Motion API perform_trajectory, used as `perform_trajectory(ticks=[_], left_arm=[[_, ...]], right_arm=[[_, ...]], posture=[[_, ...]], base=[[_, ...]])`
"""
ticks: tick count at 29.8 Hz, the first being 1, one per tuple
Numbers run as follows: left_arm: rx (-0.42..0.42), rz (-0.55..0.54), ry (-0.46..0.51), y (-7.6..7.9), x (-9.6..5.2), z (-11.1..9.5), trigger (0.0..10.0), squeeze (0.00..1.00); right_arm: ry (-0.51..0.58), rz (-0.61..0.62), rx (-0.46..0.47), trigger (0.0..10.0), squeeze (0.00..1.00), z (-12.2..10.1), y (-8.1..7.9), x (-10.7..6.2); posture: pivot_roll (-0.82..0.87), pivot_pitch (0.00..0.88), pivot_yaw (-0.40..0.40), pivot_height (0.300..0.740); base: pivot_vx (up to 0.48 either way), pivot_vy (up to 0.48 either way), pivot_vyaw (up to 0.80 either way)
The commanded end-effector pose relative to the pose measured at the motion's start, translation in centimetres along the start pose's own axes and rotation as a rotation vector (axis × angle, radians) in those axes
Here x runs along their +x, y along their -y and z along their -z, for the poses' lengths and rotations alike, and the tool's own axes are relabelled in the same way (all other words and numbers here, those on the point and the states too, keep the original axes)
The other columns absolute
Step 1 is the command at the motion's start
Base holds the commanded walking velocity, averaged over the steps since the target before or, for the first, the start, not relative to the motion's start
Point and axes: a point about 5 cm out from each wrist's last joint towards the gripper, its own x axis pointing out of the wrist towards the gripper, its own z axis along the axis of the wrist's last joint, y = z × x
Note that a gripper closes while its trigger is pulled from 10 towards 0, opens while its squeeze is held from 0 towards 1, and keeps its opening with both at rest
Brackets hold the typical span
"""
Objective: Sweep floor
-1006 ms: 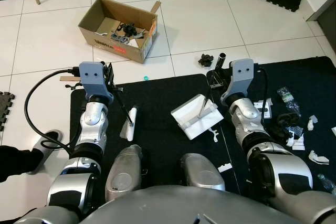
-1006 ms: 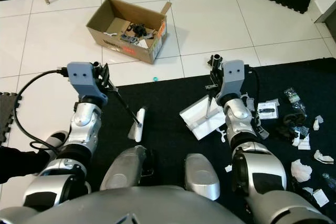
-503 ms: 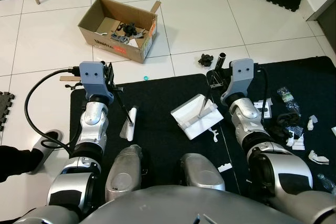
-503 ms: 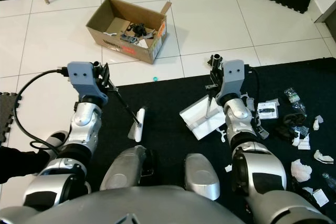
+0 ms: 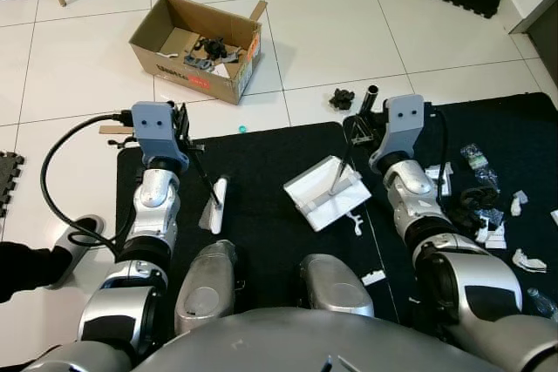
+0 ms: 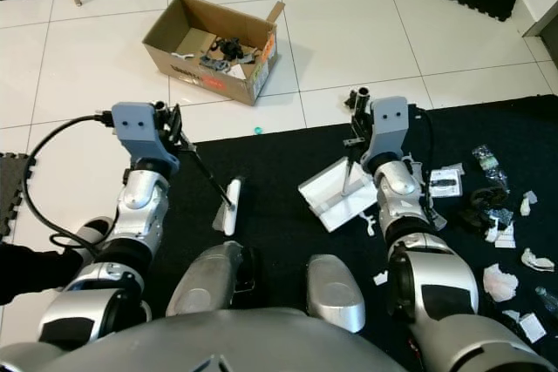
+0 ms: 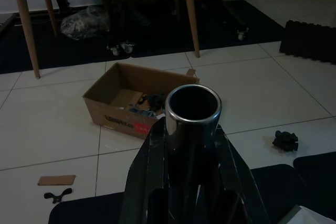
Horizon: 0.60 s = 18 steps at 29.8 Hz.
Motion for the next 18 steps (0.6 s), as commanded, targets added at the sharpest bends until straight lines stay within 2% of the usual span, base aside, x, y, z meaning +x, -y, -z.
perform_trajectory(ticks=[1,12,18], left_arm=[[0.019,-0.006,-0.167,-0.4,-1.7,3.1,10.0,0.0],[0.022,-0.002,-0.167,-0.4,-1.6,3.1,10.0,0.0],[0.022,-0.001,-0.161,-0.3,-1.3,2.8,10.0,0.0]], right_arm=[[-0.021,0.002,0.029,10.0,0.0,0.3,0.0,0.0],[0.067,0.007,0.032,10.0,0.0,-1.9,0.5,0.9],[0.164,0.008,0.027,10.0,0.0,-4.7,1.4,1.8]], posture=[[0.03,0.0,0.007,0.74],[0.03,0.0,0.009,0.74],[0.03,0.0,0.011,0.74]], base=[[0.0,0.0,0.0],[0.0,0.0,0.0],[0.0,0.0,0.0]])
